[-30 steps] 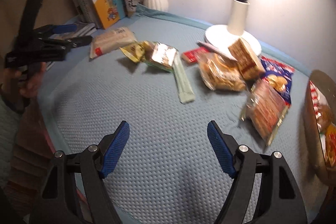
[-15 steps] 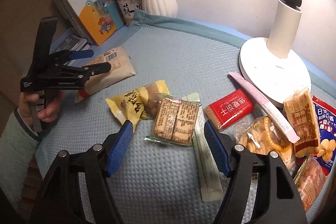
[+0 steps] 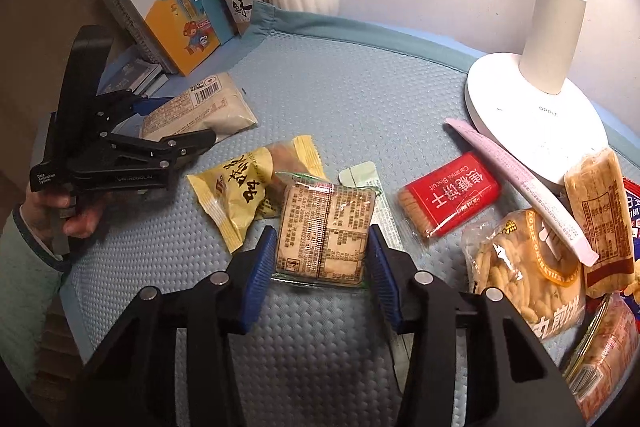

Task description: Organize snacks

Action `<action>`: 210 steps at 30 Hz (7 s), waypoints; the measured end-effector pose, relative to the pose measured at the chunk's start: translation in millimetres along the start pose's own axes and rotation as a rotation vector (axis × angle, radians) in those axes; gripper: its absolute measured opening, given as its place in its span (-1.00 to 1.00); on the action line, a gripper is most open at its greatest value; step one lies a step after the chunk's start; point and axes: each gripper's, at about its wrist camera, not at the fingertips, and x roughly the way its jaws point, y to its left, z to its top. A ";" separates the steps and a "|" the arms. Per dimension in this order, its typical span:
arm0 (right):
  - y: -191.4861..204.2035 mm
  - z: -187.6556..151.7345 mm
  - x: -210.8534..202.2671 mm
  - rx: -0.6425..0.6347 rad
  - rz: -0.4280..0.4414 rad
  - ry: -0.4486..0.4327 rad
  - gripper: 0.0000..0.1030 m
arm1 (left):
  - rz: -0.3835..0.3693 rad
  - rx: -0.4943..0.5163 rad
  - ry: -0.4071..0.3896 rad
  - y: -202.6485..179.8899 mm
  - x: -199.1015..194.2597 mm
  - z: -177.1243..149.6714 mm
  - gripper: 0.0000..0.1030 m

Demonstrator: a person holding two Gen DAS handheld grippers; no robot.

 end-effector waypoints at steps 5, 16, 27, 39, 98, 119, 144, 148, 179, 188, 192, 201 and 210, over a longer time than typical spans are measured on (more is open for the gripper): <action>-2.2 -10.8 -32.5 0.012 0.009 -0.033 -0.12 | 0.030 -0.087 -0.054 -1.1 -23.3 -4.4 0.45; -43.4 -119.2 -141.0 0.139 -0.175 -0.091 -0.12 | -0.129 -0.233 -0.174 -93.4 -117.5 -48.5 0.45; -73.1 -195.1 -160.1 0.168 -0.392 -0.071 -0.11 | -0.268 -0.246 -0.139 -229.5 -115.7 -84.1 0.45; -100.0 -213.6 -169.6 0.324 -0.288 -0.114 0.54 | -0.101 -0.115 -0.125 -270.5 -120.8 -91.6 0.65; -72.6 -246.1 -186.7 0.312 -0.339 -0.112 -0.15 | -0.160 -0.046 -0.266 -321.3 -174.2 -9.7 0.43; -285.9 -147.7 -325.6 0.630 -0.541 -0.477 -0.10 | -0.464 0.032 -0.346 -434.3 -146.7 151.8 0.43; -105.9 -159.3 -208.1 0.314 -0.202 -0.285 0.21 | -0.241 -0.204 -0.395 -238.5 -186.6 0.6 0.71; -104.1 -161.4 -171.6 0.283 -0.191 -0.243 0.25 | -0.088 -0.258 -0.310 -209.3 -151.5 -32.0 0.70; -135.6 -114.3 -132.3 0.358 -0.260 -0.079 0.33 | -0.020 -0.348 -0.158 -118.9 -115.3 -23.3 0.71; -98.9 -108.1 -109.9 0.225 -0.047 -0.035 0.29 | 0.004 -0.284 -0.092 -92.5 -56.9 9.1 0.71; -96.2 -105.5 -138.9 0.164 -0.201 -0.097 0.32 | -0.038 -0.258 -0.098 -101.7 -46.0 10.6 0.71; -123.0 -81.7 -105.7 0.132 -0.282 -0.044 0.58 | -0.099 -0.220 -0.094 -104.8 -37.2 6.6 0.71; -116.3 -82.9 -79.4 0.094 -0.306 -0.001 0.45 | -0.086 -0.202 -0.027 -108.0 -18.9 7.5 0.48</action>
